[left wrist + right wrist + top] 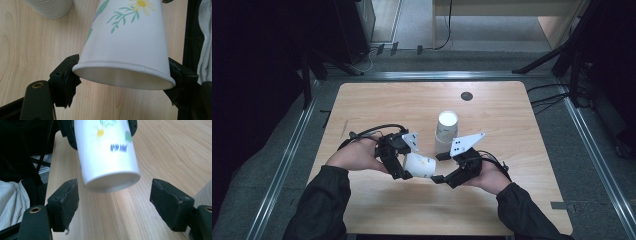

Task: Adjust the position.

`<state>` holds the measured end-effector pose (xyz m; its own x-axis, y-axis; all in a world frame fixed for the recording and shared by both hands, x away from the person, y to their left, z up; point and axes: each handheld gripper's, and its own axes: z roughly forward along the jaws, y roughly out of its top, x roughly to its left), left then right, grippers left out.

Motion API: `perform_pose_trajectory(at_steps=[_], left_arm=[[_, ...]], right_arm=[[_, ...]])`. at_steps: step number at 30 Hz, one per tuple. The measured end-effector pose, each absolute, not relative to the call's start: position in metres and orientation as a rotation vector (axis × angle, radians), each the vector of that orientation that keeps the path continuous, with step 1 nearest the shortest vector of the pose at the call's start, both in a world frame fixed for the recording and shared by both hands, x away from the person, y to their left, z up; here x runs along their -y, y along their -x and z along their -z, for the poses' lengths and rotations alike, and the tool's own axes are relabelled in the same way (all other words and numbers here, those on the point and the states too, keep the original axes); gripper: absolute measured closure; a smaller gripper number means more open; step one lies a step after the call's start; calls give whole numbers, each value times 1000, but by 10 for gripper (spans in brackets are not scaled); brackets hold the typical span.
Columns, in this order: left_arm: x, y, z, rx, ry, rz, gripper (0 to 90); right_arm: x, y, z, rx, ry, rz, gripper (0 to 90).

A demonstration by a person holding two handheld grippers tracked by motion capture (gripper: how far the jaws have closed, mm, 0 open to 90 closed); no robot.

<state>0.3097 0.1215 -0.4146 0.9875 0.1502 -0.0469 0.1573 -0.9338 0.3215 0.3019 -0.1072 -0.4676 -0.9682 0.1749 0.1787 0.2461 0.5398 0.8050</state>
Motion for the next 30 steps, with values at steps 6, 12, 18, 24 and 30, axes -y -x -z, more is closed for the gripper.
perform_pose_trajectory(at_steps=[6,12,18,24,30], left_arm=[[-118,-310,421,-221,-2858,17,230],[-113,-310,424,-221,-2874,18,229],[-108,-310,428,-199,-2887,18,229],[-106,-310,429,-198,-2894,36,229],[-104,-310,432,-199,-2869,66,229]], right_arm=[[96,-303,472,2697,341,1404,237],[84,-305,478,2706,326,1393,241],[77,-304,483,2729,297,1379,265],[73,-305,487,2725,287,1353,272],[70,-303,489,2731,267,1331,315]])
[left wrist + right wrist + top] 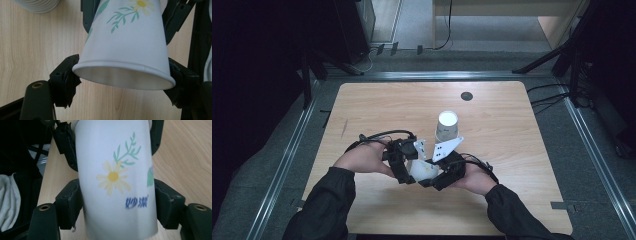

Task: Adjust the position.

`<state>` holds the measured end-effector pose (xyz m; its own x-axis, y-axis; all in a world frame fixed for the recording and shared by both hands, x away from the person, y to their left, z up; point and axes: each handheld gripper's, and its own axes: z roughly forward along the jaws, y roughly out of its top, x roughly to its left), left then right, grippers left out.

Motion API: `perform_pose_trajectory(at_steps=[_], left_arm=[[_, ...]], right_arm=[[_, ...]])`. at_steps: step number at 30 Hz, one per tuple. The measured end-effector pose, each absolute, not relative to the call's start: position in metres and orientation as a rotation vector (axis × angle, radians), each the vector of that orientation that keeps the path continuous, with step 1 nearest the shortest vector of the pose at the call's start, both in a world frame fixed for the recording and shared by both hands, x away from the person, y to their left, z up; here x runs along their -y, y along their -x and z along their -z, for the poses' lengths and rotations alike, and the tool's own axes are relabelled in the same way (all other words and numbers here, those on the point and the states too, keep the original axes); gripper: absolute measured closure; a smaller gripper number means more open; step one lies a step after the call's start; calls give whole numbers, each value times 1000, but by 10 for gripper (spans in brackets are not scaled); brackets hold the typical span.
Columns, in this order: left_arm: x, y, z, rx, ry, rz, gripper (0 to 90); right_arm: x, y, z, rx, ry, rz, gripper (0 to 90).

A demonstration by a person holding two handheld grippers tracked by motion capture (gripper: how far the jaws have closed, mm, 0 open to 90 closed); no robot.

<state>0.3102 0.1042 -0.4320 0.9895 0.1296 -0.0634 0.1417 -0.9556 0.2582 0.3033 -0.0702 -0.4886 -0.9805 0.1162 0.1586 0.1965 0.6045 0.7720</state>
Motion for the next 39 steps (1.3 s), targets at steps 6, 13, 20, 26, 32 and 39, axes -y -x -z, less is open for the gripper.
perform_pose_trajectory(at_steps=[6,13,20,26,32,39], left_arm=[[-104,-312,433,-200,-2868,80,225],[-112,-317,429,-302,-2783,33,86],[-130,-319,421,-329,-2641,84,63],[-141,-316,423,-358,-2549,101,63],[-156,-311,430,-418,-2419,144,64],[-161,-306,436,-486,-2290,168,64]], right_arm=[[71,-303,489,2741,259,1318,325],[78,-306,485,2743,294,1344,322],[90,-309,475,2706,326,1423,322],[103,-311,466,2644,362,1517,322],[113,-311,461,2615,380,1560,322],[116,-311,459,2579,387,1593,322]])
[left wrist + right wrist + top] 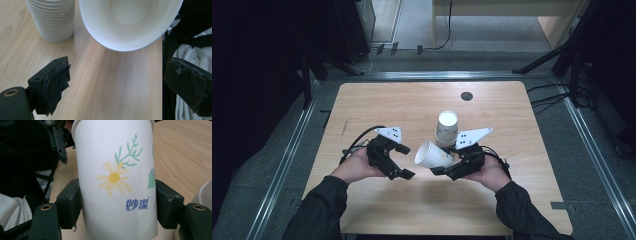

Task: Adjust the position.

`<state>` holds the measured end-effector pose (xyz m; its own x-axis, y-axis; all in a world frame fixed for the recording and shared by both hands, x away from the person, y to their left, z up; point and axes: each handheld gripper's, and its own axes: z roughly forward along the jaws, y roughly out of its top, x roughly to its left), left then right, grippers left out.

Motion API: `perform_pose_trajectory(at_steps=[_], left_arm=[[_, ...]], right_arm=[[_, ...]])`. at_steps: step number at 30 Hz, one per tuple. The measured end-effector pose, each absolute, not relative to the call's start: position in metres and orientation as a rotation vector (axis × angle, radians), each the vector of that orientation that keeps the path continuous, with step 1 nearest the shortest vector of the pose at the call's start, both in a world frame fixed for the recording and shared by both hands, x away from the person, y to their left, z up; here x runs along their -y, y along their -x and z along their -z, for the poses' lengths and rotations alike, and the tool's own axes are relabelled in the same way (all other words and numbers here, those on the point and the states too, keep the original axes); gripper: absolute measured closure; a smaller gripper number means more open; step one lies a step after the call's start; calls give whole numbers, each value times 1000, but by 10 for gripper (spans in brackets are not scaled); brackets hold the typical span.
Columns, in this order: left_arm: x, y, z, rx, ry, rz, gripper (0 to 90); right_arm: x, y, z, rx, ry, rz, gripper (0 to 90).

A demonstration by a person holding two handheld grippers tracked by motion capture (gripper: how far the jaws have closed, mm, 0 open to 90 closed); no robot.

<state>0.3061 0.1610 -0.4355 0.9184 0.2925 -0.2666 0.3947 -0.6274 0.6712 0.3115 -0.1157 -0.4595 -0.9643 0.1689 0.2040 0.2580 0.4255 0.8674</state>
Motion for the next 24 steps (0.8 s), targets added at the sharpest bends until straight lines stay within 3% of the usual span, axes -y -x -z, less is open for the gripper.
perform_pose_trajectory(at_steps=[11,13,14,24], left_arm=[[-159,-303,436,-540,-2072,188,73],[-158,-304,436,-538,-2057,192,89],[-158,-304,436,-538,-2030,206,139],[-154,-307,440,-552,-1975,203,139]], right_arm=[[112,-311,463,2524,372,1600,321],[111,-311,464,2528,368,1601,321],[110,-311,464,2522,363,1600,321],[109,-311,465,2496,377,1617,321]])
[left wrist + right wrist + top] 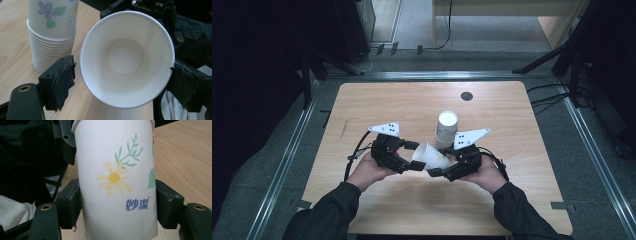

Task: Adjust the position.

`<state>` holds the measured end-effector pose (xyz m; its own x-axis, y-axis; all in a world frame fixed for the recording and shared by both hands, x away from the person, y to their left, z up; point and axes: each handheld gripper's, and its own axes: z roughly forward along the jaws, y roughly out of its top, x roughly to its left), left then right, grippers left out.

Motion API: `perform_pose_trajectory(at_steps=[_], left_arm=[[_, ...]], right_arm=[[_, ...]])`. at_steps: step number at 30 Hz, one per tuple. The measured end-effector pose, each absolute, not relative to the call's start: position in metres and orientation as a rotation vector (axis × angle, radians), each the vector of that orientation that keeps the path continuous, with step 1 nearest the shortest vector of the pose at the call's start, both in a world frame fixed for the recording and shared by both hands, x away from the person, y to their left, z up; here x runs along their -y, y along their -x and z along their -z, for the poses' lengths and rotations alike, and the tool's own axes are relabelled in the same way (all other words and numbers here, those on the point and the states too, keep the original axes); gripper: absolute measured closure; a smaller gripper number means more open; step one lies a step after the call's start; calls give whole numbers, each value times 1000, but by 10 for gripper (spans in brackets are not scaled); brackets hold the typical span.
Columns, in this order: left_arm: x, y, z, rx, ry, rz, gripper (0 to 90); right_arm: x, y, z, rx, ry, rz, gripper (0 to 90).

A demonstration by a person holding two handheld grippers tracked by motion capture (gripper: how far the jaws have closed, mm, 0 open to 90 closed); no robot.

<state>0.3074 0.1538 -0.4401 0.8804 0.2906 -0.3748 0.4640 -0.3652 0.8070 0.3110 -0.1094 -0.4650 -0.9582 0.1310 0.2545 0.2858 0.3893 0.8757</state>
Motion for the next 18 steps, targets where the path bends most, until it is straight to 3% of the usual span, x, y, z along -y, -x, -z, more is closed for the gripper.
perform_pose_trajectory(at_steps=[18], left_arm=[[-145,-304,441,-517,-1974,161,216]], right_arm=[[106,-310,468,2463,379,1630,324]])
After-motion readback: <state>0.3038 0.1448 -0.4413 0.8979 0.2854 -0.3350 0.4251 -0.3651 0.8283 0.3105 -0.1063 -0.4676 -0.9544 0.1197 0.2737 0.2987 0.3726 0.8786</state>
